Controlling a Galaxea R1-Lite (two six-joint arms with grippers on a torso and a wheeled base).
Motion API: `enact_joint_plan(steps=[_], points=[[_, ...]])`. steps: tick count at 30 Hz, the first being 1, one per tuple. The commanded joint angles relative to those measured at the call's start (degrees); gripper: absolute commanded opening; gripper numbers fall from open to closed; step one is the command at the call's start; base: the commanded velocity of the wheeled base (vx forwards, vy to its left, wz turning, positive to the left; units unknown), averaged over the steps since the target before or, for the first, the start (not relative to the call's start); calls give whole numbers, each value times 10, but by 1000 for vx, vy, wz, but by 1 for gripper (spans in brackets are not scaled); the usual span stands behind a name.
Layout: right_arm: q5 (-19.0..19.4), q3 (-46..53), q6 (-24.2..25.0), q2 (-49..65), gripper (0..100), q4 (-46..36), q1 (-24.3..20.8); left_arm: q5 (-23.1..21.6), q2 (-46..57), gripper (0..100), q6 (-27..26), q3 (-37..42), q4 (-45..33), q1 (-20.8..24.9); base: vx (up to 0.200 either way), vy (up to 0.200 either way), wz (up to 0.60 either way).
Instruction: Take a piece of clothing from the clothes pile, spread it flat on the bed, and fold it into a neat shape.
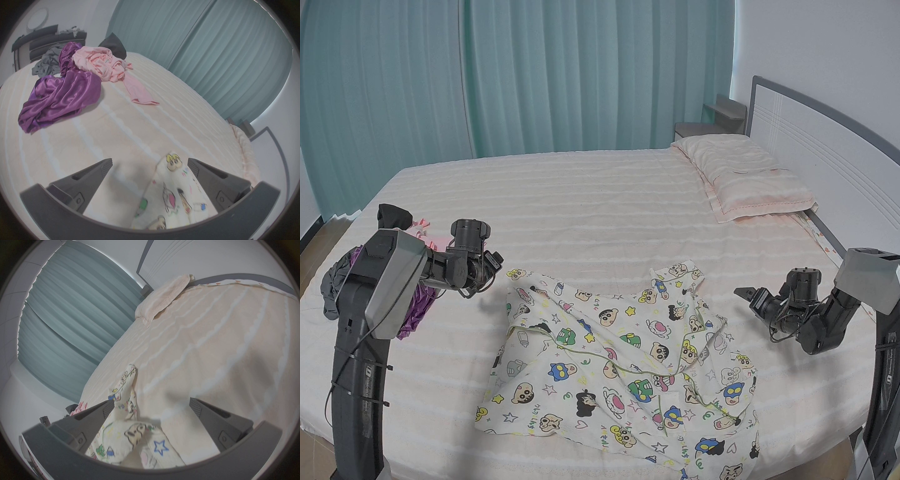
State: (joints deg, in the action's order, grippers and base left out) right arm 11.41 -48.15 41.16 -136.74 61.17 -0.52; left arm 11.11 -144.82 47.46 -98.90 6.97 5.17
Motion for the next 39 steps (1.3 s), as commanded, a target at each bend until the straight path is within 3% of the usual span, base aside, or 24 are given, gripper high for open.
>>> enact_joint_plan(steps=[1, 2, 7, 10, 16, 26, 27, 39], points=[[63, 120, -11, 14, 100, 76, 22, -70, 191, 100, 42, 219, 80, -6, 0, 0, 0], [67, 136, -29, -5, 100, 100, 19, -71, 220, 100, 42, 282, 96, -2, 0, 0, 0], [72, 148, -71, -25, 100, 105, 14, -70, 234, 100, 46, 377, 153, 27, 0, 0, 0], [97, 177, -78, -22, 100, 106, -2, -70, 230, 100, 100, 430, 243, 73, 0, 0, 0], [106, 191, -102, -37, 100, 134, -14, -66, 212, 100, 121, 443, 270, 128, 0, 0, 0], [107, 193, -111, -40, 100, 139, -14, -66, 201, 100, 156, 450, 278, 150, 0, 0, 0], [107, 193, -111, -40, 0, 138, -14, -66, 201, 100, 155, 451, 280, 150, 0, 0, 0], [106, 192, -107, -36, 0, 145, -7, -65, 203, 100, 156, 457, 284, 149, 0, 0, 0]])
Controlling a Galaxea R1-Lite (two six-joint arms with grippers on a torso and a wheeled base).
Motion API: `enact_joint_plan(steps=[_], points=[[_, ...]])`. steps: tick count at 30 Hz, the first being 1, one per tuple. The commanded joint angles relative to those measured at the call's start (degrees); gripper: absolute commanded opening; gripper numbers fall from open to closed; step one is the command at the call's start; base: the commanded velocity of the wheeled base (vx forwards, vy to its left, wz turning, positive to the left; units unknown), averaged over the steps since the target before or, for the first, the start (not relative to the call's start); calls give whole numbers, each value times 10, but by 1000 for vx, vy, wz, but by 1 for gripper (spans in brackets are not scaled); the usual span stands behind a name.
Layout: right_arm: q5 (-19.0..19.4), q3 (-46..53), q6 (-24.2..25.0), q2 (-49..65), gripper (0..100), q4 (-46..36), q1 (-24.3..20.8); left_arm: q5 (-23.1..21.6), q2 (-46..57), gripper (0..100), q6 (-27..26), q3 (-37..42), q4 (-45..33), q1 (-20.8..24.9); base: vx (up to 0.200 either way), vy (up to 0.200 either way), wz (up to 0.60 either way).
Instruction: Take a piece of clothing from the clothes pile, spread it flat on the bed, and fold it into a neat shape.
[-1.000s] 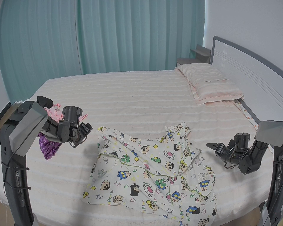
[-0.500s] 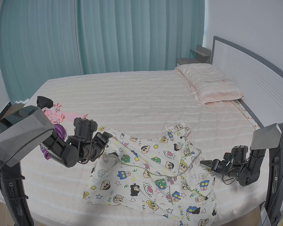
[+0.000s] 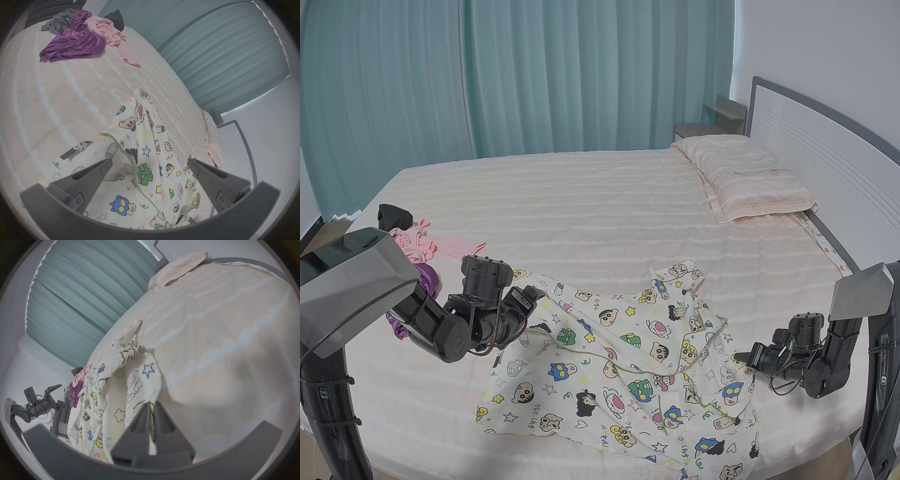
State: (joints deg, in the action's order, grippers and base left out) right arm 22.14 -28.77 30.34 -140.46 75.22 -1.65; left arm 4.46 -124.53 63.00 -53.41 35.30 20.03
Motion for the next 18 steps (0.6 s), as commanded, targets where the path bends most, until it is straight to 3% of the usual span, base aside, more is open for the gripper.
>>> enact_joint_plan(steps=[1, 6, 18], points=[[-3, -1, 2, 2, 0, 11, 6, 2, 0, 100, -1, 2, 0, 0, 0, 0, 0], [-32, 6, -5, 7, 0, 56, 35, 14, 1, 100, -2, 8, 0, 0, 0, 0, 0], [-44, -30, -29, -1, 0, 49, 108, 30, 2, 100, -10, 10, 0, 1, 0, 0, 0]])
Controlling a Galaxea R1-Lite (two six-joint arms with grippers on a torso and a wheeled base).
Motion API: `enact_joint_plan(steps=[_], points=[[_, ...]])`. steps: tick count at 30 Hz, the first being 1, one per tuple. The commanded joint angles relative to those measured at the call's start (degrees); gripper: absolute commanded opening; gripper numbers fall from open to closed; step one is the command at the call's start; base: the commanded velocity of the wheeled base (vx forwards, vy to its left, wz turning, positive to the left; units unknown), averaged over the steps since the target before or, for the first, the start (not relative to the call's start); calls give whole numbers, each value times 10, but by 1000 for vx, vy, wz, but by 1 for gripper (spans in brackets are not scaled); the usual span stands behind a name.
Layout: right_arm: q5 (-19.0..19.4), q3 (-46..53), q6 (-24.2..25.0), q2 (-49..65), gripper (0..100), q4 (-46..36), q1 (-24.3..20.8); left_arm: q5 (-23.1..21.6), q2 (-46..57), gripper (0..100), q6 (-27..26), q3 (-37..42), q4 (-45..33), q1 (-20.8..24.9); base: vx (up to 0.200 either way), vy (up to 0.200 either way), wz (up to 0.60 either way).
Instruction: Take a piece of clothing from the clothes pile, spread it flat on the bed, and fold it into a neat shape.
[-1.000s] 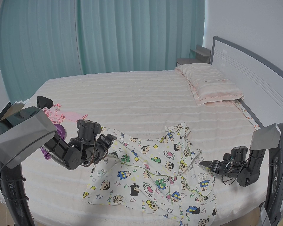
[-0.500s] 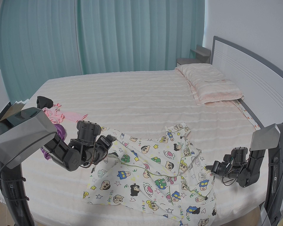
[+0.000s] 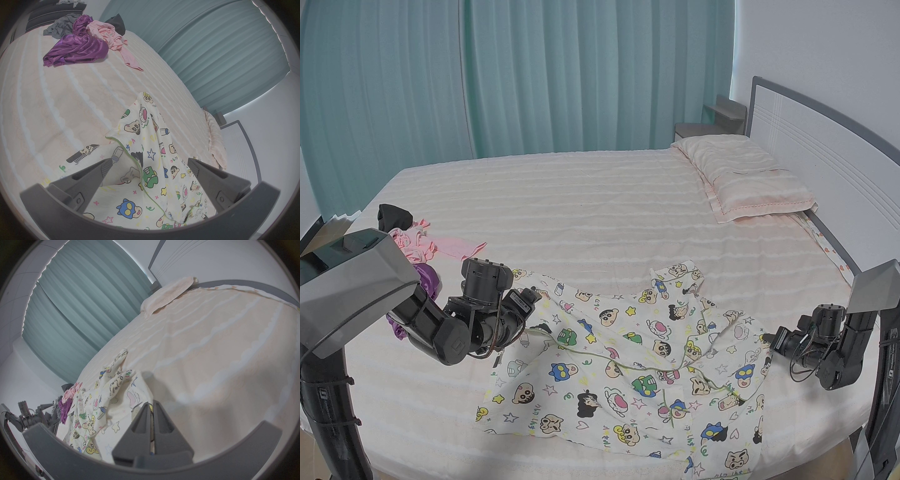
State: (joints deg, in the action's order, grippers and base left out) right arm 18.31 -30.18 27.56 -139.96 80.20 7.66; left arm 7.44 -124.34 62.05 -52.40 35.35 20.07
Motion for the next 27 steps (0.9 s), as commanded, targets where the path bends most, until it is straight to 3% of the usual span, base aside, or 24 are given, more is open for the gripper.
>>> enact_joint_plan(steps=[1, 17, 18, 27], points=[[-10, -20, -1, -6, 0, -1, 17, 0, 1, 100, 0, 0, 0, 1, 0, 0, 0], [-62, -80, -1, -26, 0, -27, 36, 0, -2, 100, -47, 21, -3, 1, 0, 0, 0], [-62, -79, -2, -26, 100, -27, 36, 0, -3, 100, -52, 24, -4, 1, 0, 0, 0], [-66, -73, -1, -10, 100, -13, 35, -1, -15, 100, -88, 44, -2, 1, 0, 0, 0]])
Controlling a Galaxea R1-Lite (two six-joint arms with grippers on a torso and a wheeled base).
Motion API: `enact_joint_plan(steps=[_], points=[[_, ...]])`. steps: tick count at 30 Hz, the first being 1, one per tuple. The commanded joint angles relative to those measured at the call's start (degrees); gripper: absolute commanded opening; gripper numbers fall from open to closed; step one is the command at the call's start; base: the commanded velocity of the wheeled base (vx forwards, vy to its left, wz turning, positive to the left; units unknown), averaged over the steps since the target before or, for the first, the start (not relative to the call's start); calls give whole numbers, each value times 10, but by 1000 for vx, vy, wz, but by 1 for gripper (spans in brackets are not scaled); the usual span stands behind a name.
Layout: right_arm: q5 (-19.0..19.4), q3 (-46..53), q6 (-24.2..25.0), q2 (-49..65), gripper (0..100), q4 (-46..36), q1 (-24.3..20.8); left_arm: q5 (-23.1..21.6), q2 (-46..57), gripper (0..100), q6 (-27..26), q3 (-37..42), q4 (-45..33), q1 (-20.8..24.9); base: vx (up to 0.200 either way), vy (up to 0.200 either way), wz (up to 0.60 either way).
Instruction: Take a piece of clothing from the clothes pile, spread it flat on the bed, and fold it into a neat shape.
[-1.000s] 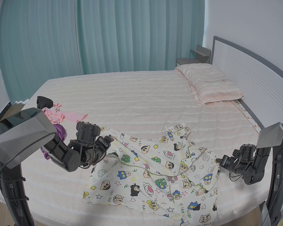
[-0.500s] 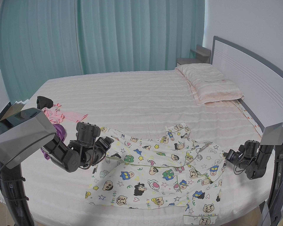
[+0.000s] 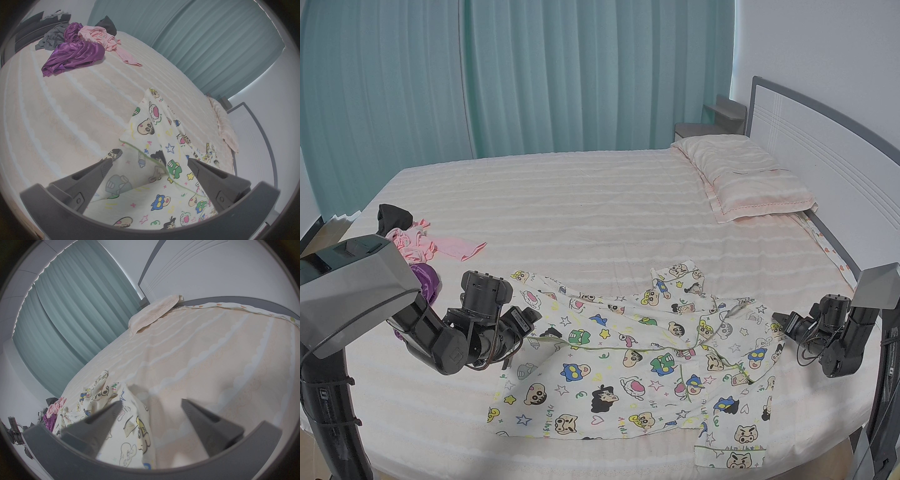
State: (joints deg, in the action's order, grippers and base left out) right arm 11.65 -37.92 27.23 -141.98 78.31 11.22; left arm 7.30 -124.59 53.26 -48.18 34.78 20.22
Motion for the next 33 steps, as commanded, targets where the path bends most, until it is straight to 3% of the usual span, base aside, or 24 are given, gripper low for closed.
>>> enact_joint_plan(steps=[1, 7, 14, 20, 24, 33], points=[[1, 6, 4, 14, 100, 12, -2, 0, -17, 100, 1, -3, 5, -1, 0, 0, 0], [1, 31, 6, 19, 100, 49, -21, 6, -53, 100, 4, -24, 5, -7, 0, 0, 0], [1, 39, 18, 18, 100, 56, -30, 7, -78, 100, 7, -54, 19, -46, 0, 0, 0], [1, 38, 28, 19, 100, 56, -32, -7, -106, 100, -38, -55, 78, -57, 0, 0, 0], [1, 38, 28, 19, 100, 56, -33, -34, -125, 100, -50, -61, 80, -57, 0, 0, 0], [2, 38, 29, 19, 100, 58, -37, -37, -159, 100, -64, -104, 78, -55, 0, 0, 0]])
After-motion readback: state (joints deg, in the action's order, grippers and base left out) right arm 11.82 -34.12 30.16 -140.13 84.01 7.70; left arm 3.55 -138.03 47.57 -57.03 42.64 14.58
